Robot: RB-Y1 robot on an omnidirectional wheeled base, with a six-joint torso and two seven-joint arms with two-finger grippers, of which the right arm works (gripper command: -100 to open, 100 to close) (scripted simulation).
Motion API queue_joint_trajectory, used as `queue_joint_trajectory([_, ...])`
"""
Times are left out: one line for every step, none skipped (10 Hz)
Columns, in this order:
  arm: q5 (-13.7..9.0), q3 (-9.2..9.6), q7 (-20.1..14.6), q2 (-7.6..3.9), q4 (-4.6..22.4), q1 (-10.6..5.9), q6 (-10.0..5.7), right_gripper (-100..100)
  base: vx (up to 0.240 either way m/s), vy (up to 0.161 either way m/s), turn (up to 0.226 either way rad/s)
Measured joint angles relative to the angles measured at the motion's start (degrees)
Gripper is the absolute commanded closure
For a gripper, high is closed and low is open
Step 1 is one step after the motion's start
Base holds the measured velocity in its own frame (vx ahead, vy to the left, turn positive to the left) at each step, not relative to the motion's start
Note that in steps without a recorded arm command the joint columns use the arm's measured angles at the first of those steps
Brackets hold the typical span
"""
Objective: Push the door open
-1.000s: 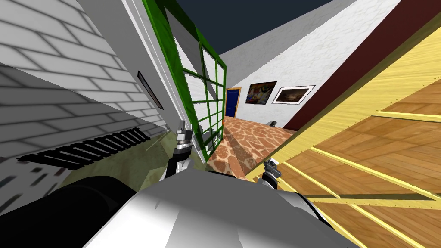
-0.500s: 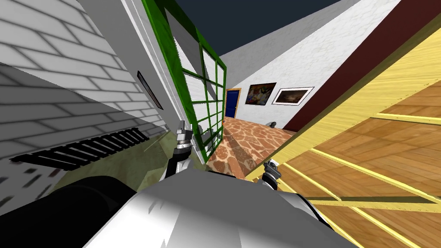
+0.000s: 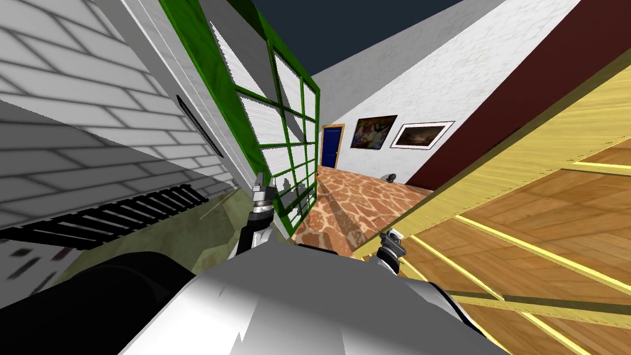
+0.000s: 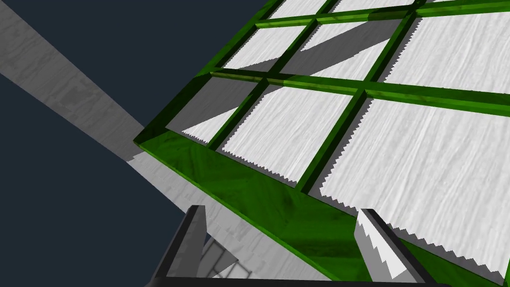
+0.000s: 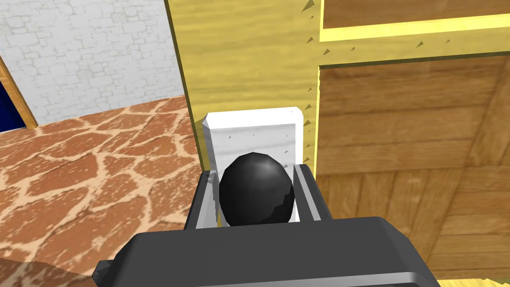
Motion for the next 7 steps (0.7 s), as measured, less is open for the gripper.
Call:
queue_joint_trajectory([0.34, 0.4, -2.1, -0.19, 4.77, -2.57, 1.67, 100, 0.005, -0.001, 0.01])
queue_joint_trajectory([0.14, 0.21, -1.86, -0.22, 3.0, -1.59, 1.62, 100, 0.095, -0.06, -0.05])
queue_joint_trajectory([-0.12, 0.38, -3.33, -0.16, 5.81, -3.35, 2.31, 100, 0.131, -0.052, -0.036])
queue_joint_trajectory([-0.28, 0.46, -5.1, -0.06, 8.06, -4.55, 3.42, 100, 0.096, -0.04, 0.029])
queue_joint_trajectory([-0.83, -0.05, -3.78, -0.33, 5.23, -2.64, 2.29, 100, 0.039, -0.027, 0.007])
queue_joint_trajectory([-1.2, -0.41, -1.7, -0.53, 2.59, -1.26, 1.02, 100, 0.141, -0.048, -0.025])
queue_joint_trajectory([-2.28, -1.02, 0.74, -0.54, -2.32, 1.51, -0.7, 100, 0.155, -0.058, -0.059])
